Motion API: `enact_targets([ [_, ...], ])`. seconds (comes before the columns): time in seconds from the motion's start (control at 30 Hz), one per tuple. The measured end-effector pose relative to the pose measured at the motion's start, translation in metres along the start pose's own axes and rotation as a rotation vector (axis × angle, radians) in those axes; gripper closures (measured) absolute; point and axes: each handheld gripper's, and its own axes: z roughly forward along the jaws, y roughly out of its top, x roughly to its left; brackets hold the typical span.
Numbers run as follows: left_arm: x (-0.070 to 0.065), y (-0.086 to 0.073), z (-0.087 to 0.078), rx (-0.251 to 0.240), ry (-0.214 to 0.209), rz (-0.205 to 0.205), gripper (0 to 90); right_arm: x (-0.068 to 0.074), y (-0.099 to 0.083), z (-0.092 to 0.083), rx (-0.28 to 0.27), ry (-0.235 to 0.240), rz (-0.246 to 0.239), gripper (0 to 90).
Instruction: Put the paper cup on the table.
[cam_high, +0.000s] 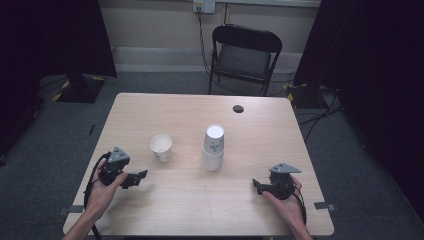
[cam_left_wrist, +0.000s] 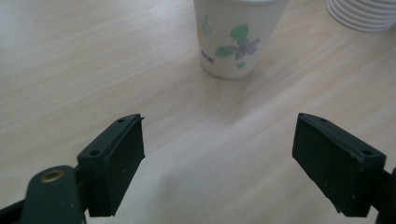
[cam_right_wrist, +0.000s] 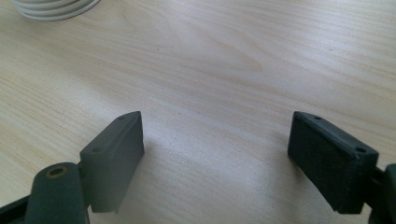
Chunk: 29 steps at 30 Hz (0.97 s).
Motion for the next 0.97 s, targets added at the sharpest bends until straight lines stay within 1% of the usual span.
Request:
enact_targets([
  [0.03,0.001,-0.004,-0.003,0.009,0.006,0.003,17.0,0.000,0.000,0.000,0.000,0.000,0.000,18.1],
  [0.07,0.002,-0.009,-0.005,0.021,0.014,-0.015,17.0,0.000,0.000,0.000,0.000,0.000,0.000,18.1],
  [0.1,0.002,-0.013,-0.007,0.028,0.014,-0.022,16.9,0.000,0.000,0.000,0.000,0.000,0.000,18.1],
  [0.17,0.002,-0.020,-0.008,0.050,0.014,-0.013,16.3,0.000,0.000,0.000,0.000,0.000,0.000,18.1],
  [0.2,0.002,-0.025,-0.008,0.063,0.025,-0.004,16.3,0.000,0.000,0.000,-0.001,0.000,0.001,18.1],
  [0.23,0.002,-0.029,-0.007,0.067,0.025,-0.008,16.2,0.000,0.000,0.000,0.000,0.000,0.000,18.1],
  [0.27,0.002,-0.032,-0.005,0.092,0.026,0.002,16.0,0.000,0.000,0.000,0.000,0.000,0.000,18.1],
  [0.3,0.002,-0.035,-0.005,0.100,0.033,0.010,16.5,0.000,0.000,0.000,0.000,-0.001,0.000,18.1],
  [0.37,0.003,-0.039,-0.004,0.097,0.022,-0.004,16.1,0.000,0.000,0.000,0.001,-0.001,0.001,18.1],
  [0.43,0.006,-0.042,-0.005,0.104,0.029,0.005,16.3,0.000,0.000,0.000,0.001,-0.001,0.001,18.1],
  [0.53,0.010,-0.047,-0.003,0.094,0.058,-0.021,16.0,0.000,0.000,0.000,0.001,-0.001,0.001,18.1],
  [0.57,0.011,-0.050,-0.001,0.080,0.069,-0.033,15.7,0.000,0.000,0.000,0.001,-0.001,0.002,18.2],
  [0.6,0.011,-0.051,0.001,0.059,0.074,-0.038,12.1,0.000,0.000,0.000,0.001,-0.001,0.001,18.1],
  [0.63,0.010,-0.052,0.003,0.048,0.077,-0.036,9.4,0.000,0.000,0.000,0.001,-0.001,0.002,18.1],
  [0.73,0.011,-0.054,0.005,0.029,0.077,-0.027,5.7,0.000,0.000,0.000,0.001,0.000,0.002,18.1],
  [0.9,0.011,-0.054,0.005,0.029,0.078,-0.026,5.2,0.000,0.000,0.000,0.001,-0.002,0.001,17.9],
  [0.97,0.011,-0.054,0.005,0.033,0.080,-0.030,4.6,0.000,0.000,0.000,0.003,-0.012,0.004,16.0],
])
